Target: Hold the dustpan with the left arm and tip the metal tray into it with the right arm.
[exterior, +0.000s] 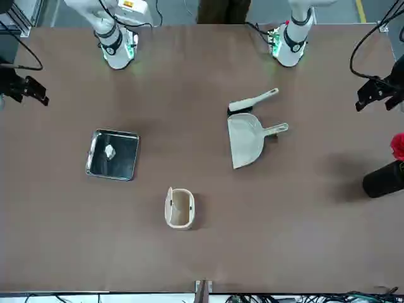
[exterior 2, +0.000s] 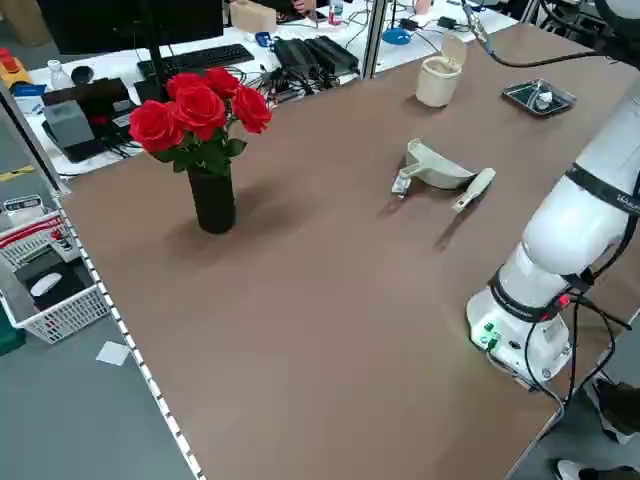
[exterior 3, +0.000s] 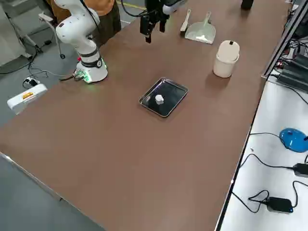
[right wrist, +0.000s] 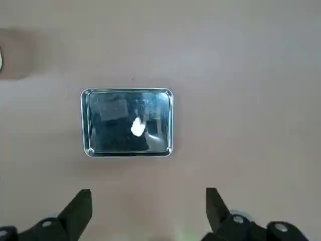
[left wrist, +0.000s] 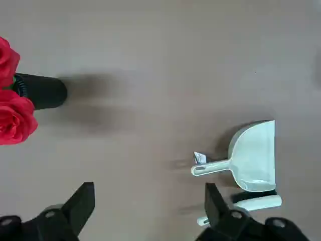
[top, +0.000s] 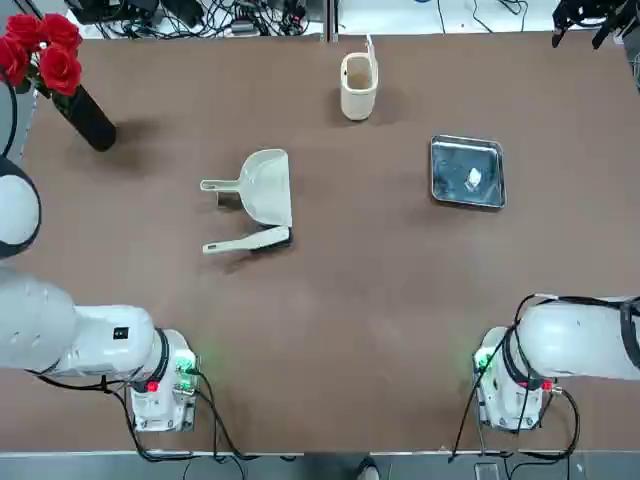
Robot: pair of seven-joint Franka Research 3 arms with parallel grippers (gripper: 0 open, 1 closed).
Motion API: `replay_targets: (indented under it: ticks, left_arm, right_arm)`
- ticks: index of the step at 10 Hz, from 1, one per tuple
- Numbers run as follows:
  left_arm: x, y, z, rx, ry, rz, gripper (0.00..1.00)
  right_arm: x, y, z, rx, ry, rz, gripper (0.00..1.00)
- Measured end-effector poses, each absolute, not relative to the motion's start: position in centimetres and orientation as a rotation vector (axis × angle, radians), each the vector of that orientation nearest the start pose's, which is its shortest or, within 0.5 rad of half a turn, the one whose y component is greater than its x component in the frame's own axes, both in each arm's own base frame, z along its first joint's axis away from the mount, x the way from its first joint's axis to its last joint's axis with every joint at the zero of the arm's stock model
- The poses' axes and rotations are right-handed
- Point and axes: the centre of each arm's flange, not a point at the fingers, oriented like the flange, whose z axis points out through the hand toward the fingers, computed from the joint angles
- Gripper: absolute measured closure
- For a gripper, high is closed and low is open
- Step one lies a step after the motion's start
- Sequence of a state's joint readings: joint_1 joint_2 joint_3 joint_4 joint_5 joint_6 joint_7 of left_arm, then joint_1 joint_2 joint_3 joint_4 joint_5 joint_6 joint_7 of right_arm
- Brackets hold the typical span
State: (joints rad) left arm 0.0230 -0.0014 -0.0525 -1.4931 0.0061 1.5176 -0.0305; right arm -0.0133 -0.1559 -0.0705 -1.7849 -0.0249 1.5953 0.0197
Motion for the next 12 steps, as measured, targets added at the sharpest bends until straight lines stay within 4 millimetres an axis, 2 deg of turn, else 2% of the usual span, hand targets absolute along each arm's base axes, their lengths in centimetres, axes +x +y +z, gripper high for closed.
replay_targets:
  ticks: [5,6,8,10,12]
  left_arm:
    - [54.8,-1.6,65.8,-3.136,0.011,-0.044,0.03]
    - [54.7,-1.6,66.0,-3.136,0.012,-0.049,0.03]
    - [54.7,-1.9,66.1,-3.135,0.020,-0.051,0.03]
    - [54.7,-2.4,65.8,-3.138,0.041,-0.045,0.02]
    - [55.0,-4.4,65.1,-3.136,0.132,-0.022,0.02]
  right_arm:
    - [50.3,-4.8,60.7,-3.150,0.162,0.052,0.00]
    - [50.4,-5.3,60.2,-3.148,0.175,0.052,0.00]
    - [50.5,-6.9,57.4,-3.140,0.220,0.057,0.00]
    - [50.6,-8.1,53.4,-3.136,0.237,0.047,0.00]
    - [50.4,-9.6,48.9,-3.138,0.181,-0.020,0.00]
